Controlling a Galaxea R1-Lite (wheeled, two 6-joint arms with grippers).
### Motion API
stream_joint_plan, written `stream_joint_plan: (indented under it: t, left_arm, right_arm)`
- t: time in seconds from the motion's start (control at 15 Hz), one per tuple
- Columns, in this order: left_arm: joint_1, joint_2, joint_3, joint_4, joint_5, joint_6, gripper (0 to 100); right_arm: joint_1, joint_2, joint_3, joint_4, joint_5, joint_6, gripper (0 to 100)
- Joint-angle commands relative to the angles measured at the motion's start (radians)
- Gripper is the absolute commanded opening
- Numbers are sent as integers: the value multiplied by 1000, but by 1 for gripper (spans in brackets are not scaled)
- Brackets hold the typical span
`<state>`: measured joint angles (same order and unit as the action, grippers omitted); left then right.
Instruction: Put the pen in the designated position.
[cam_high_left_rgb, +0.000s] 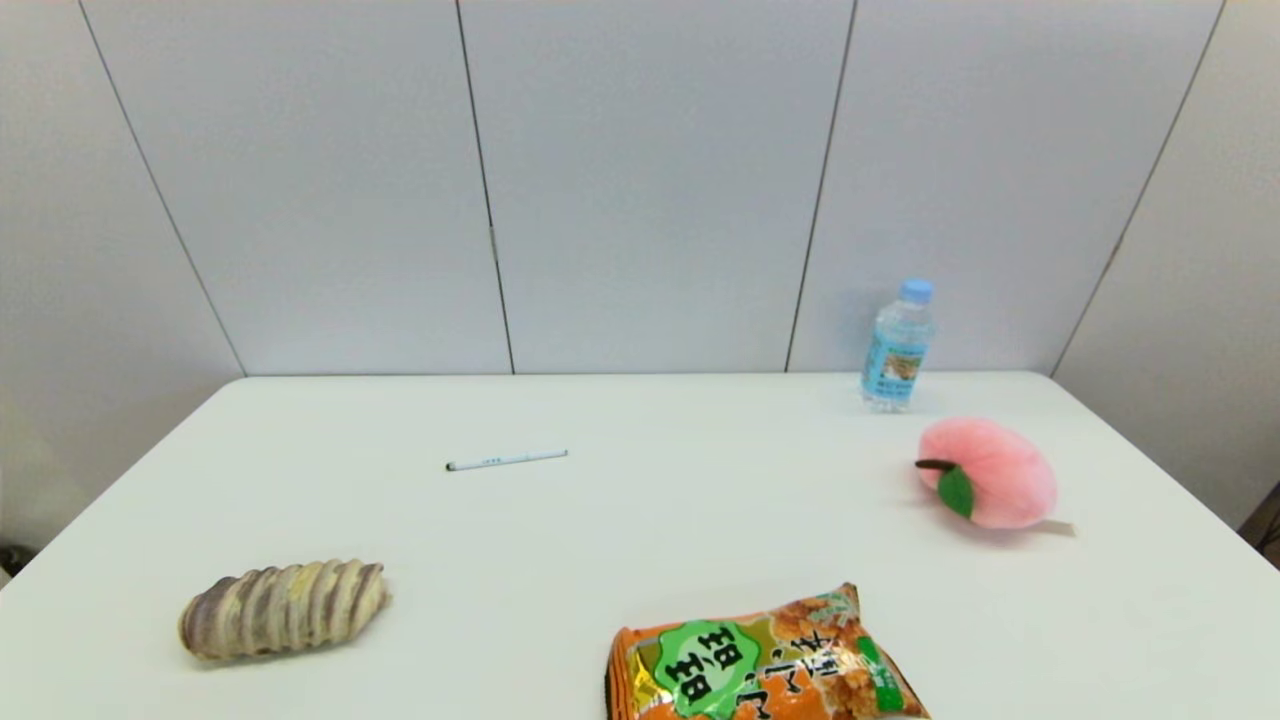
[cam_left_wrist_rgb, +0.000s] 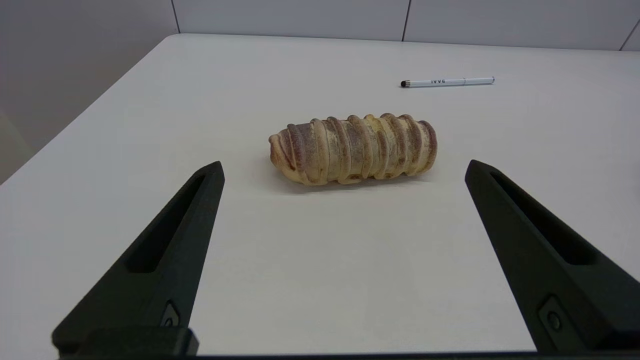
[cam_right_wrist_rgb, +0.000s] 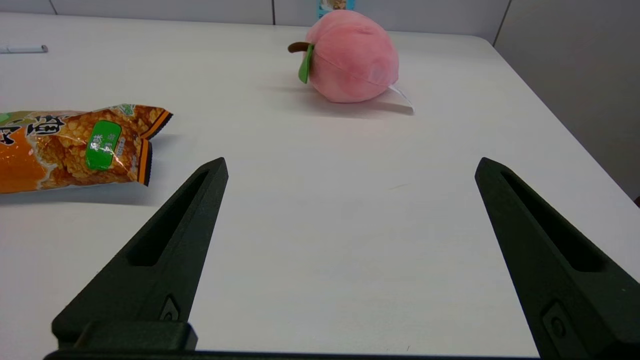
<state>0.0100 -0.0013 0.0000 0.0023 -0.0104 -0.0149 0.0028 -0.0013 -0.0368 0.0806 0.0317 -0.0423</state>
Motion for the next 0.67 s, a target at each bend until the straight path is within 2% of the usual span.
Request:
stream_joint_plan:
  t: [0.07,0.67]
  left_arm:
    - [1,0,0,1,0,0,100]
    - [1,0,0,-1,0,0,100]
  right_arm:
    - [0,1,0,2,1,2,100]
    - [0,1,0,2,1,2,100]
